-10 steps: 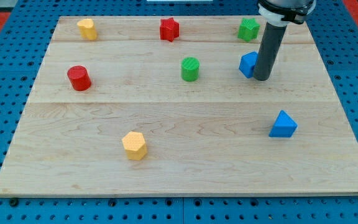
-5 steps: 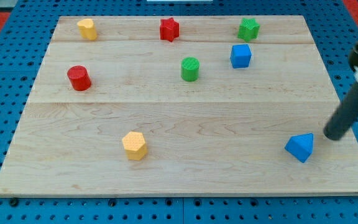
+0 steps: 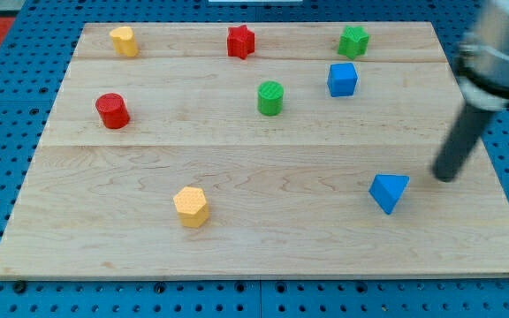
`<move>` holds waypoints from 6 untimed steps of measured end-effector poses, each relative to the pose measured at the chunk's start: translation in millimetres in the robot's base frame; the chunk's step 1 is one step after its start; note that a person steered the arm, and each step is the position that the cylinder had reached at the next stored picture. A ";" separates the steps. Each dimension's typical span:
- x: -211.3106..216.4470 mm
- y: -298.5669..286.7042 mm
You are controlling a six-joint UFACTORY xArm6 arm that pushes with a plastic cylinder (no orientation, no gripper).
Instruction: Slide the blue triangle towards the bottom left
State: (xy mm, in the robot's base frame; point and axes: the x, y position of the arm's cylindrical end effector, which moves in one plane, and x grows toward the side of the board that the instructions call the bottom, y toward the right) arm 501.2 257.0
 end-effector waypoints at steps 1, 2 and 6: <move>43.7 14.9; 43.9 1.3; 63.1 -2.9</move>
State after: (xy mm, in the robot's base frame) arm 564.3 254.1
